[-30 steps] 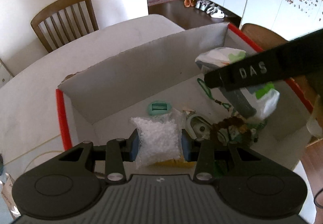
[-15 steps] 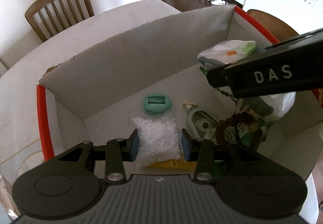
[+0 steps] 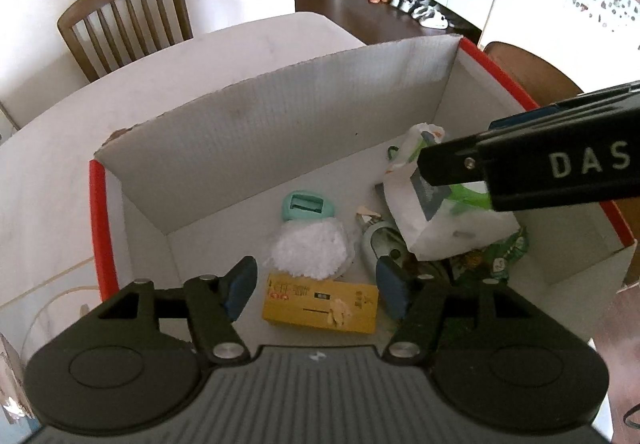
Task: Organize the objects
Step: 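Open left tool dropping granule bag while right tool releases plastic bag in shoebox, then withdraw both tools from the shoebox back toward the table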
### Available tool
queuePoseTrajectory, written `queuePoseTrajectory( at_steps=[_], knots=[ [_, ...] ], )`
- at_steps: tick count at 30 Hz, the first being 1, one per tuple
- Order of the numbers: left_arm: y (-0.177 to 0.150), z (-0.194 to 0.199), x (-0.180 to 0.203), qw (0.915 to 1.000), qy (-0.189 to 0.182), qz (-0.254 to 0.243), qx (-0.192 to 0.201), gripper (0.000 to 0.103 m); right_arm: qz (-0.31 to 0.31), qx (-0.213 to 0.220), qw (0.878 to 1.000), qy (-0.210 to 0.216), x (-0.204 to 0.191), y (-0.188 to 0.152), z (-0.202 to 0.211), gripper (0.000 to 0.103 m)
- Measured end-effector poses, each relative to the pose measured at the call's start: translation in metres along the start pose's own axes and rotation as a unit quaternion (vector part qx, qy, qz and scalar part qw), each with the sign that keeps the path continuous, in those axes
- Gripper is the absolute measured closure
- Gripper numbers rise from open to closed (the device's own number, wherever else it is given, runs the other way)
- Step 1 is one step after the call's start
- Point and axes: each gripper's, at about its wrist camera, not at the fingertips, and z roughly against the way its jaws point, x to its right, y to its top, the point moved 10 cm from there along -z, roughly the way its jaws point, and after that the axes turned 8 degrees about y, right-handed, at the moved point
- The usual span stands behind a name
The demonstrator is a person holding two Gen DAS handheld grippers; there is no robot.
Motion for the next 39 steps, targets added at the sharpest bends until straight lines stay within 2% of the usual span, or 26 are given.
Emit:
queuePoseTrajectory(
  at_steps=[13,16,24,29,32,37,39],
  knots=[
    [-0.003,0.046,-0.015,0.998,-0.016,0.038,0.049,0.038,0.016,0.031,0.999,0.022,-0.024,-0.001,0.039,0.041],
    [-0.007,0.058,-0.024,0.9974,-0.012,0.045,0.055,0.038,0.024,0.041,0.998,0.031,-0.032,0.0,0.051,0.041],
    [-0.018,0.1,-0.046,0.9936,-0.029,0.065,0.088,0.038,0.042,0.061,0.996,0.052,-0.059,-0.007,0.074,0.039],
    [-0.032,0.122,-0.066,0.9913,-0.035,0.075,0.103,0.038,0.055,0.073,0.994,0.064,-0.082,-0.014,0.084,0.033],
    [-0.043,0.133,-0.082,0.9899,-0.033,0.082,0.111,0.029,0.06,0.084,0.992,0.071,-0.095,-0.016,0.09,0.029],
    [-0.059,0.147,-0.113,0.9881,-0.024,0.092,0.121,0.029,0.062,0.089,0.991,0.073,-0.116,-0.026,0.093,0.025],
    [-0.068,0.152,-0.126,0.9876,-0.023,0.095,0.123,0.024,0.06,0.087,0.992,0.075,-0.124,-0.03,0.09,0.023]
  ],
)
